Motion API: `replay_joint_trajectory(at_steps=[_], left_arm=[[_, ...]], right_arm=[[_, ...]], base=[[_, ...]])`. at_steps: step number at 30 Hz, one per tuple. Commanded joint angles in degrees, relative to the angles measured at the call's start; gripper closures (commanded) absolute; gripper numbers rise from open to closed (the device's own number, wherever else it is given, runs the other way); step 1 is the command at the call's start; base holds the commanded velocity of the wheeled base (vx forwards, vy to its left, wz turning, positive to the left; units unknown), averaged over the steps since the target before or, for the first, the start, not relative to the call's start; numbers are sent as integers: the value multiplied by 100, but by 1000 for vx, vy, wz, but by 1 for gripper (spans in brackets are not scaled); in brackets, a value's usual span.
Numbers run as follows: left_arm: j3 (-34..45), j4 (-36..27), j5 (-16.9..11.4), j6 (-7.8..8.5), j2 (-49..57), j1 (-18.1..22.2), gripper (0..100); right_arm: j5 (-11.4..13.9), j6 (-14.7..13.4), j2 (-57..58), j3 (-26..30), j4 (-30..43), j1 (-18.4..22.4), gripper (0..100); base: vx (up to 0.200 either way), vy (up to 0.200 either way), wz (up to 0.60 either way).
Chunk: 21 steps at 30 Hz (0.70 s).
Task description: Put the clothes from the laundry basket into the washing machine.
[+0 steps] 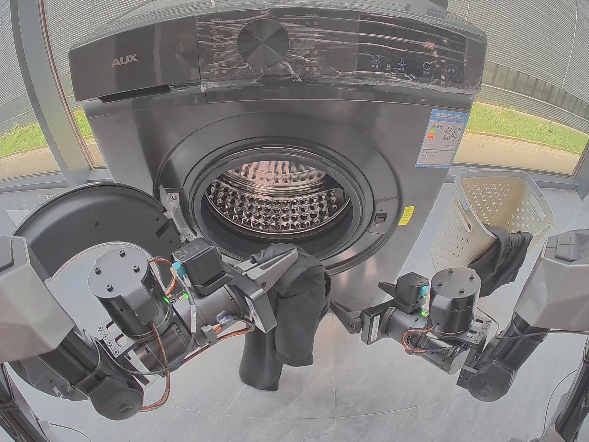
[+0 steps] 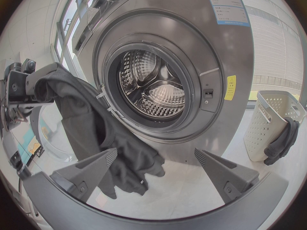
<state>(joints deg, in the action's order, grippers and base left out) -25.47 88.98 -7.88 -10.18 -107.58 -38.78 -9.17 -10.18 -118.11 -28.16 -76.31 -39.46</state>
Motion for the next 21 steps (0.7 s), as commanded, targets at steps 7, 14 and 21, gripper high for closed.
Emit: replay_joint_trajectory(at_steps=[7, 14, 21], left_arm=[[-2, 23, -12, -10, 9, 19, 100], [-11, 23, -21, -54, -8, 19, 100], [-81, 23, -30, -63, -26, 19, 100]], right_arm=[[574, 192, -335, 355, -156, 105, 0], [609, 271, -634, 258, -252, 158, 0], [917, 359, -915, 100, -323, 158, 0]], base=[[0, 0, 0], [0, 0, 0], [0, 0, 0]])
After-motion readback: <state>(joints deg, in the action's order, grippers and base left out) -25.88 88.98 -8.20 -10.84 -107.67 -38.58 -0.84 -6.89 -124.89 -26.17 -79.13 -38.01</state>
